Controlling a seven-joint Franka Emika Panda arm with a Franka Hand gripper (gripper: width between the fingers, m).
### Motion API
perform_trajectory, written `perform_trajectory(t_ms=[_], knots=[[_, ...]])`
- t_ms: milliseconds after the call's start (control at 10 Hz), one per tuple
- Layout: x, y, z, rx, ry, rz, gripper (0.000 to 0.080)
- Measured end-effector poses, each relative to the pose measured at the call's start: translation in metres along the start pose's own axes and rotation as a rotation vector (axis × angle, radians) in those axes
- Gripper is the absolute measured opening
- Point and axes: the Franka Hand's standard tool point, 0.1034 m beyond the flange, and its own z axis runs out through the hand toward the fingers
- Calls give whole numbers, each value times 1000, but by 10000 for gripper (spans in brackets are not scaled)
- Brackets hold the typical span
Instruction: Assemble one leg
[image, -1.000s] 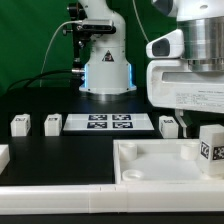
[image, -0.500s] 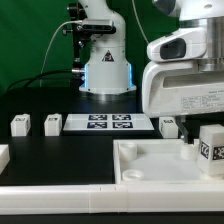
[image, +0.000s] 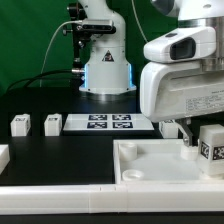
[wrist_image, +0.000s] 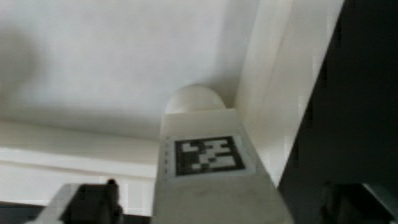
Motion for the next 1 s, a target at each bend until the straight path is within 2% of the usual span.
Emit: perform_trajectory(t_ms=[100,200,300,700,1000], knots=[[0,0,0,0,0,0,372],[0,1,0,-2,1,0,372],[0,3,0,-3,0,2,295],[0,4,0,-1,0,98,295],[0,4,1,9,6,548,295]])
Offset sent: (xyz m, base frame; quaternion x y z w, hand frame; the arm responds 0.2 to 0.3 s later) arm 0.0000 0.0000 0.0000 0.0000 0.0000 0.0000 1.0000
